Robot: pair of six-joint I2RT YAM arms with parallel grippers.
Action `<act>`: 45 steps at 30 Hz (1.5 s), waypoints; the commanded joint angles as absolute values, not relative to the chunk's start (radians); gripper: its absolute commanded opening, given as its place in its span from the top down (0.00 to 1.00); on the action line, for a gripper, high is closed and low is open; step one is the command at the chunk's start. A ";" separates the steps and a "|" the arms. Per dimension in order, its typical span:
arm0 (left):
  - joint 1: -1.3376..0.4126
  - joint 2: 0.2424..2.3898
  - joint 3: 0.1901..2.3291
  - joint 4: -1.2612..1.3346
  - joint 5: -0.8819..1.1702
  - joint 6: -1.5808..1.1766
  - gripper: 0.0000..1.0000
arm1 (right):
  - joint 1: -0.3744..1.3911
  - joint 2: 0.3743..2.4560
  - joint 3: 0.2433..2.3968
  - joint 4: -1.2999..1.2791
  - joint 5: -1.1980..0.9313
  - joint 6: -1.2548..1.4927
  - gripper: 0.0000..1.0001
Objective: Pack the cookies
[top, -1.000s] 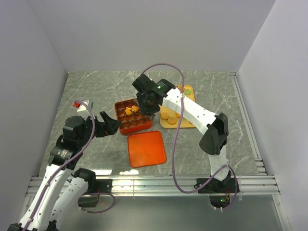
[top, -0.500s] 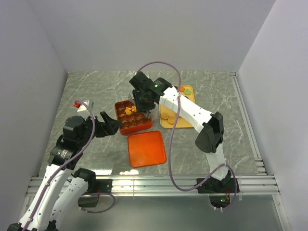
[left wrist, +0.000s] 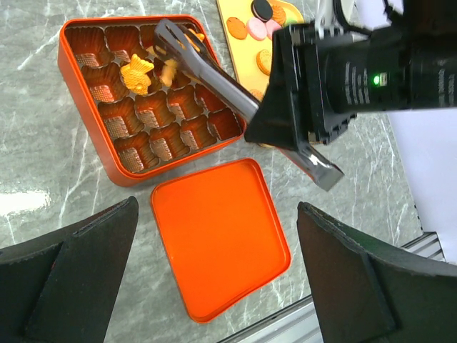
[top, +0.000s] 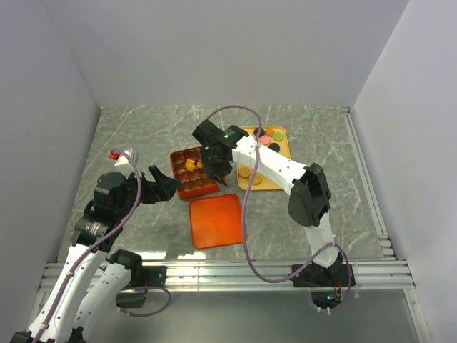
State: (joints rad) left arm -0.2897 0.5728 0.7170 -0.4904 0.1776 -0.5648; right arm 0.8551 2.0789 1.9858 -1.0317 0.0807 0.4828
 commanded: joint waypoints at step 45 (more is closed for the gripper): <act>-0.299 0.594 0.739 -0.460 0.196 -0.554 0.01 | 0.402 1.963 1.992 -1.124 0.337 0.330 0.56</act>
